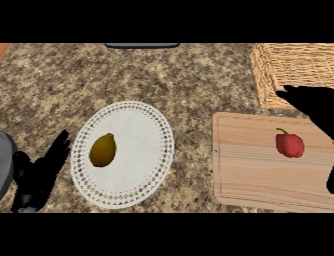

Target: Pick the bell pepper from the cutting board and place it in the basket

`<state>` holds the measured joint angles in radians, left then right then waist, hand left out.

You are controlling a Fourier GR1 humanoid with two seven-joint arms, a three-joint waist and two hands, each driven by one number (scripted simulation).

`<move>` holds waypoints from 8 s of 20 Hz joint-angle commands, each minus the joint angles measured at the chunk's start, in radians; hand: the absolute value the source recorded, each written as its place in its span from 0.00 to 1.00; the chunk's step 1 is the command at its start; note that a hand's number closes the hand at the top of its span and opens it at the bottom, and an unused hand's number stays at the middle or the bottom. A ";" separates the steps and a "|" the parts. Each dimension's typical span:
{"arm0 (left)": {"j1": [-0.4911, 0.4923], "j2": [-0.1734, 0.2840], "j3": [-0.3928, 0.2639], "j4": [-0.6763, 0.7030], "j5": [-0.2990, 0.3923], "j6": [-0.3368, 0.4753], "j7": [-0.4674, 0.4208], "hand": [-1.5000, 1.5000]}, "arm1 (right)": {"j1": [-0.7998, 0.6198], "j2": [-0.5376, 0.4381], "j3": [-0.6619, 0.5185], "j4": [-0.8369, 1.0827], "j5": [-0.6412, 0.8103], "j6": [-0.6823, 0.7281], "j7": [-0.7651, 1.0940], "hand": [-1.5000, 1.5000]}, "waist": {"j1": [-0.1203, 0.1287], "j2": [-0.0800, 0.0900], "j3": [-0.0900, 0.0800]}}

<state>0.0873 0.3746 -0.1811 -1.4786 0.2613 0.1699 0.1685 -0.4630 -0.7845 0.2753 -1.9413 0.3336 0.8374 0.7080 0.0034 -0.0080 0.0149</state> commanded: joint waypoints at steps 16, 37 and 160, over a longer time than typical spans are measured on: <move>0.048 -0.017 0.014 0.108 -0.005 -0.058 0.030 0.50 | 0.151 0.029 0.063 0.221 0.320 -0.264 -0.339 0.00 | 0.003 0.011 -0.015; 0.089 -0.041 0.026 0.047 -0.046 -0.059 0.054 0.50 | 0.156 0.107 0.093 0.483 0.507 -0.369 -0.464 0.00 | 0.010 0.010 -0.014; 0.041 -0.096 0.143 0.038 -0.124 -0.148 0.147 0.50 | -0.404 -0.100 -0.954 1.350 0.145 -0.883 -0.641 0.00 | 0.001 0.013 -0.014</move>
<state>0.1094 0.2639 -0.0426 -1.5201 0.1275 0.0412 0.2412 -0.8711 -0.8076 -0.6465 -0.6208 0.5000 -0.0730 0.0574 0.0074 -0.0068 0.0124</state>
